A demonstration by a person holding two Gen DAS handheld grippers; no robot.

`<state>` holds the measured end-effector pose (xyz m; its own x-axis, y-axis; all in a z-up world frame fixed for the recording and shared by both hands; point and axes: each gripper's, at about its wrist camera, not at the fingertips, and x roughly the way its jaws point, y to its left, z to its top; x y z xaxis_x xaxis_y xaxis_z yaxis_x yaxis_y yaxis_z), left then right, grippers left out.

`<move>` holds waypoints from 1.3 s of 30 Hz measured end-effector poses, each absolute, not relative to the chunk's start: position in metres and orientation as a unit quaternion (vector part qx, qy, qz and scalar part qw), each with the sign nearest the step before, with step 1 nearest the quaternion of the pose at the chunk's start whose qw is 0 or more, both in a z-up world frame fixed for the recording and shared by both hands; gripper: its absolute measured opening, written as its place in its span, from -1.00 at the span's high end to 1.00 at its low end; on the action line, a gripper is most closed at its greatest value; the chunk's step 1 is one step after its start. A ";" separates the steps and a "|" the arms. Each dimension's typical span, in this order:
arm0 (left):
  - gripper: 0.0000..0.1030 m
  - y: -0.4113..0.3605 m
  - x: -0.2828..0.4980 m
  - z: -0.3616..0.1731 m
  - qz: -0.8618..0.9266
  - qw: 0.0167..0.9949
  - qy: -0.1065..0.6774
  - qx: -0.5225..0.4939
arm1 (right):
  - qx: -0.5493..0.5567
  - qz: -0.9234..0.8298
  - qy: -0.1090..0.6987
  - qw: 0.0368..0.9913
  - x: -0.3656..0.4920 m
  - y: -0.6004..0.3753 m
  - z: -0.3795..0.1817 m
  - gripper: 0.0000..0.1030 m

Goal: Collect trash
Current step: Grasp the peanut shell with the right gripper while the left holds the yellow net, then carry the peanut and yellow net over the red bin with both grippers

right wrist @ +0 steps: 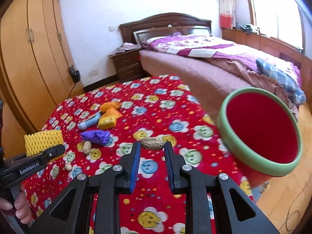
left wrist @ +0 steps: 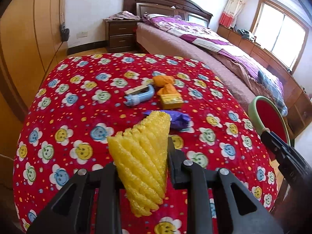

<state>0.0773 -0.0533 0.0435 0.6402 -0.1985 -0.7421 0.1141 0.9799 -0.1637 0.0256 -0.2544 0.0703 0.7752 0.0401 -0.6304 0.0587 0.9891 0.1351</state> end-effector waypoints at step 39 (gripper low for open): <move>0.51 -0.289 0.105 0.050 -0.283 0.861 0.419 0.053 | 0.167 -0.163 0.314 0.920 -0.004 -0.454 0.047 0.53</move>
<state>0.1048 -0.2887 0.0499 0.4896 -0.4426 -0.7513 0.5316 0.8344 -0.1452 -0.0035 -0.4543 0.0470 0.7498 -0.1941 -0.6326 0.4044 0.8911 0.2059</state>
